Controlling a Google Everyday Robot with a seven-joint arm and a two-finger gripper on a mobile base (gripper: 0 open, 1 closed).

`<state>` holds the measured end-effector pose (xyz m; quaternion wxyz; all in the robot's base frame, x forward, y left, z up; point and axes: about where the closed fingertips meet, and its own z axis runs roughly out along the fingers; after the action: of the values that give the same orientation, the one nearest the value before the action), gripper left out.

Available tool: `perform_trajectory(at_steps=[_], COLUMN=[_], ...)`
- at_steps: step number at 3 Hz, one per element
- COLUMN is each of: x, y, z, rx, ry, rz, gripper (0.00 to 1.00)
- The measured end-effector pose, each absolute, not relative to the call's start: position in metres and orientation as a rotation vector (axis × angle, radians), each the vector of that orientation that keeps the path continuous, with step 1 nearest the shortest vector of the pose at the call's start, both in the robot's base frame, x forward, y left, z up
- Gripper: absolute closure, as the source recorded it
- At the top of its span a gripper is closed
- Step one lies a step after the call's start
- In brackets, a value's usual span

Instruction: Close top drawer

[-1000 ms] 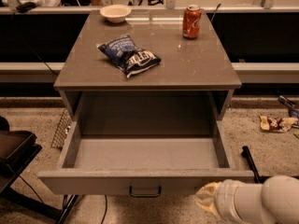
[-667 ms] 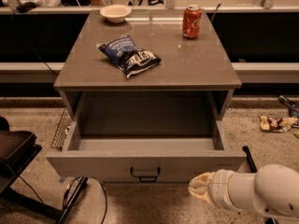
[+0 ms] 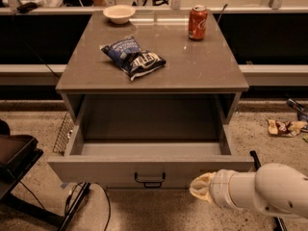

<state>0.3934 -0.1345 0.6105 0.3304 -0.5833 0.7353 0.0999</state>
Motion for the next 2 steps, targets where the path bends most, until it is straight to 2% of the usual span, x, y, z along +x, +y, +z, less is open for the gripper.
perform_trajectory(at_steps=[1, 2], x=[0.4335, 0.4384], y=[-0.1272, -0.1267], z=[0.6086, 0.6088], rx=[-1.575, -1.582], ry=[1.843, 1.831], rz=[0.252, 0.25], gripper=[1.0, 1.0])
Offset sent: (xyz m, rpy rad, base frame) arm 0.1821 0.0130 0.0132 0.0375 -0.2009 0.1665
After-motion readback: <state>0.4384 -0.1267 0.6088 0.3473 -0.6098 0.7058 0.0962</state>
